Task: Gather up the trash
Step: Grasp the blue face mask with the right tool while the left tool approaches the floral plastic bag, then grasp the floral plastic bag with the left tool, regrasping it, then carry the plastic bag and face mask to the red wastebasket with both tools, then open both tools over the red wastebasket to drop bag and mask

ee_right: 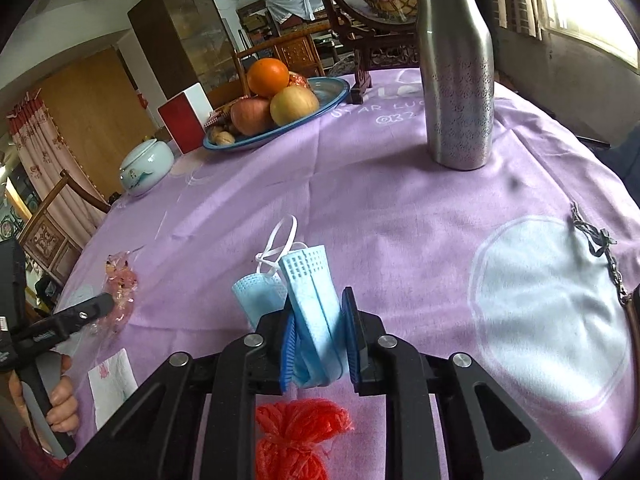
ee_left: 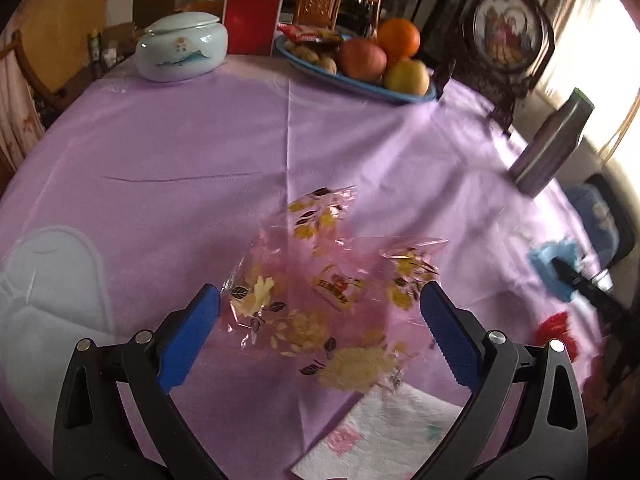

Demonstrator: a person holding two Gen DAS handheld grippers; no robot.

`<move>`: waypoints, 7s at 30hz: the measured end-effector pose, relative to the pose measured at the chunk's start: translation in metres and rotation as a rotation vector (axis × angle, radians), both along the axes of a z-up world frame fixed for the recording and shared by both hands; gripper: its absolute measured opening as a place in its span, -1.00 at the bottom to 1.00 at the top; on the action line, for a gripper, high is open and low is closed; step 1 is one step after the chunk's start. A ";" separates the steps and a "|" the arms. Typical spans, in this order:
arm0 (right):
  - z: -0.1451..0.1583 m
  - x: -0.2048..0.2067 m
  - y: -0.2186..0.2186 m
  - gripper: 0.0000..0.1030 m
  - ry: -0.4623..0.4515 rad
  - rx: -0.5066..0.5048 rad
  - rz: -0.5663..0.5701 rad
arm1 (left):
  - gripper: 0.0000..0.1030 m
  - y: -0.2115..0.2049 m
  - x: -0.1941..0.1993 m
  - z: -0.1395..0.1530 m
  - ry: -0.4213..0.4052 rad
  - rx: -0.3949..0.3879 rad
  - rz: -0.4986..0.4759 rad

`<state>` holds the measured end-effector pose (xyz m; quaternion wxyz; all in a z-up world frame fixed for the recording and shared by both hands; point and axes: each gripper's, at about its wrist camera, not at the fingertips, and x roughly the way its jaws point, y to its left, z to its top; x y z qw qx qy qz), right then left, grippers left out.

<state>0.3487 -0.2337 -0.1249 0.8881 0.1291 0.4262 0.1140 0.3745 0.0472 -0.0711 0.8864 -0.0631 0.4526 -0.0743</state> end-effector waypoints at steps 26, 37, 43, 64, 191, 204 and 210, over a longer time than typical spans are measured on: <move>-0.010 0.002 0.007 -0.67 0.047 -0.021 0.024 | 0.30 0.005 0.004 -0.005 0.014 0.018 0.021; 0.008 -0.007 0.000 -0.68 -0.053 0.015 0.027 | -0.73 -0.012 -0.025 0.029 -0.117 -0.089 -0.123; 0.028 -0.037 -0.011 -0.69 -0.154 0.062 -0.007 | -0.74 -0.015 -0.049 0.048 -0.210 -0.116 -0.155; 0.082 -0.302 -0.108 -0.69 -0.308 0.125 -0.109 | -0.73 -0.099 -0.207 0.094 -0.326 -0.150 -0.345; -0.265 -0.525 -0.384 -0.20 0.332 0.298 -0.837 | -0.66 -0.533 -0.349 -0.174 0.296 0.087 -1.081; -0.260 -0.531 -0.380 -0.20 0.369 0.238 -0.842 | 0.45 -0.557 -0.378 -0.226 0.243 0.211 -1.110; -0.241 -0.526 -0.371 -0.20 0.341 0.208 -0.828 | 0.58 -0.537 -0.394 -0.199 0.112 0.217 -1.107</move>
